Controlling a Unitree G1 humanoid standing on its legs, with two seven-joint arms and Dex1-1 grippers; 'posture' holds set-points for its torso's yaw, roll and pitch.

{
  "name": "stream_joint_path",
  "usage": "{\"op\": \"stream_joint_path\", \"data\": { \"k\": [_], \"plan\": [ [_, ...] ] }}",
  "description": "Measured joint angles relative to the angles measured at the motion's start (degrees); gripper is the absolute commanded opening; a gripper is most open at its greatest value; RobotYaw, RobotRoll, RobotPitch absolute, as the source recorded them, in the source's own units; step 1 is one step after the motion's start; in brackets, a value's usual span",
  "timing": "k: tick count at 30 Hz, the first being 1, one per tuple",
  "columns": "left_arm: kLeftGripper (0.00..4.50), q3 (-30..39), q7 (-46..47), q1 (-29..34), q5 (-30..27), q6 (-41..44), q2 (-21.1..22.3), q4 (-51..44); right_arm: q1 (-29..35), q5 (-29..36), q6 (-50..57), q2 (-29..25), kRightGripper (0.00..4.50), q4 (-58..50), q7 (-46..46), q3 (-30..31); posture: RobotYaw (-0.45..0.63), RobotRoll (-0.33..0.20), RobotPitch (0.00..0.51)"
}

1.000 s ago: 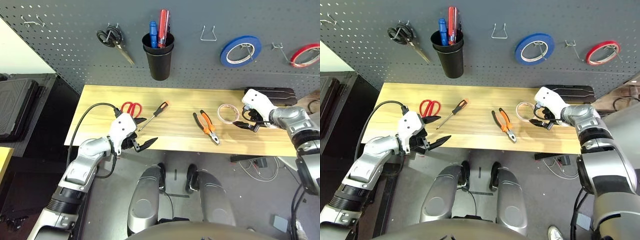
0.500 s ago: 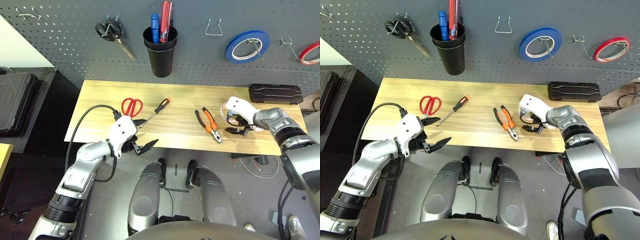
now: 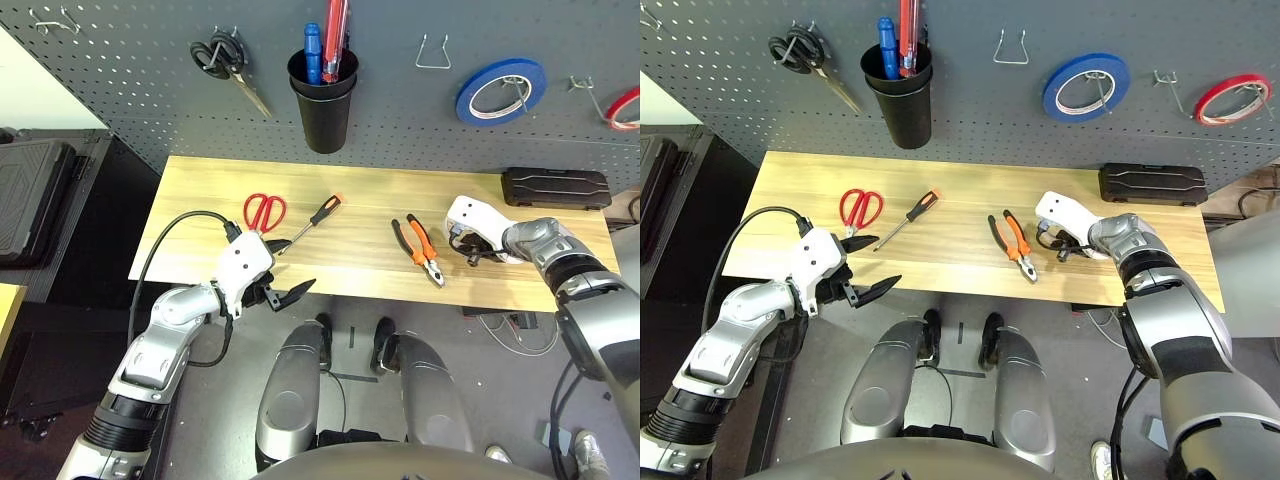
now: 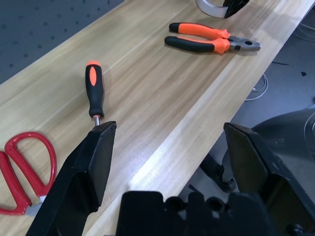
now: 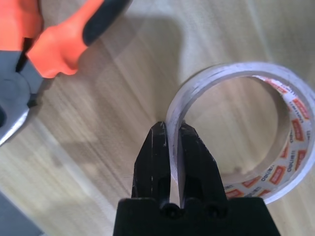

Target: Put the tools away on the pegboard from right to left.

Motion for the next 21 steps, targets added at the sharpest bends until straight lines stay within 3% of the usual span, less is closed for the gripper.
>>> {"op": "stream_joint_path", "data": {
  "k": [12, 21],
  "plan": [
    [4.50, 1.91, -2.31, -0.52, -5.71, -7.22, -4.09, 0.06, 11.31, 2.73, -13.77, -4.31, 0.07, -4.80, -14.54, -5.17, 0.28, 0.000, 0.256],
    [4.50, 3.76, -4.46, -0.60, -9.71, -8.79, -3.58, -5.05, 22.83, 6.03, -26.28, -5.48, 0.07, -12.66, -25.00, -10.31, 0.28, 0.000, 0.197]
  ]
}}
